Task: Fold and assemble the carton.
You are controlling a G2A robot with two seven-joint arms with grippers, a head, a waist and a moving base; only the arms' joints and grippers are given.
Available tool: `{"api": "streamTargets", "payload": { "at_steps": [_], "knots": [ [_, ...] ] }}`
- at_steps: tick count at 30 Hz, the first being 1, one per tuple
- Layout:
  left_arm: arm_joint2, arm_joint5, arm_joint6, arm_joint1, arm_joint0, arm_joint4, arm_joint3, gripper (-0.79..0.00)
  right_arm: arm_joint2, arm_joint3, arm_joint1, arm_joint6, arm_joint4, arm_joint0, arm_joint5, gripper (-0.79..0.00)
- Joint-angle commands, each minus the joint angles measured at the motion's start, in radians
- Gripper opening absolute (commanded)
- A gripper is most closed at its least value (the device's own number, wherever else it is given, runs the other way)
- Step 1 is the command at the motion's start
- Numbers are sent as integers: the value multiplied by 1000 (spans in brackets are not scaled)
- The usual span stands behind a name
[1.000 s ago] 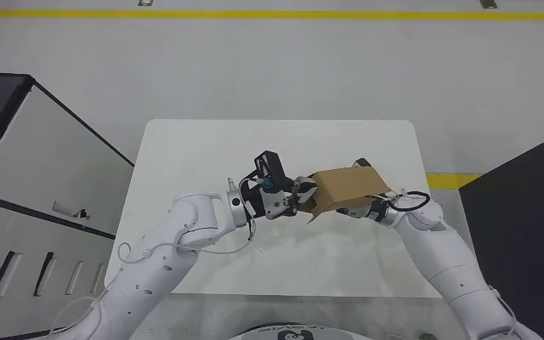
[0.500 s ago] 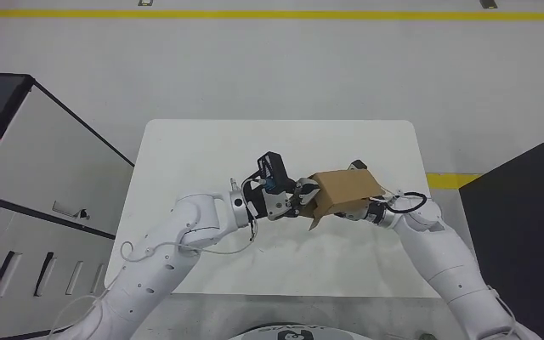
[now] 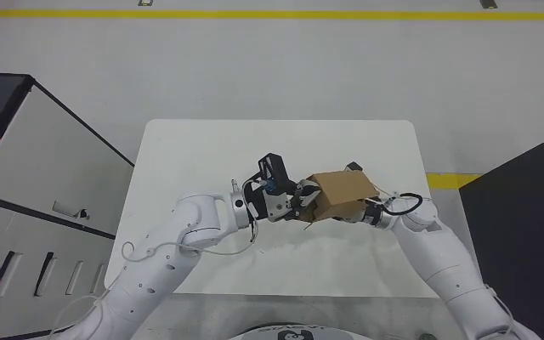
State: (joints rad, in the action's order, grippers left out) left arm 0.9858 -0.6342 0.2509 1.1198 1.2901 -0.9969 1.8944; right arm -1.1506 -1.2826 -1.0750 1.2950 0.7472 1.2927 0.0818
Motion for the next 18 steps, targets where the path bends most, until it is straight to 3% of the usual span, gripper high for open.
{"api": "streamTargets", "payload": {
  "at_steps": [1, 18],
  "knots": [
    [-1, -3, 1, 0, 1, 1, -2, -785, 3, 2, -1, 1, 0, -2, 2, -785],
    [31, -11, -2, -5, 11, 12, 4, -785, 1, 14, -4, -14, 11, -9, -3, -785]
  ]
}}
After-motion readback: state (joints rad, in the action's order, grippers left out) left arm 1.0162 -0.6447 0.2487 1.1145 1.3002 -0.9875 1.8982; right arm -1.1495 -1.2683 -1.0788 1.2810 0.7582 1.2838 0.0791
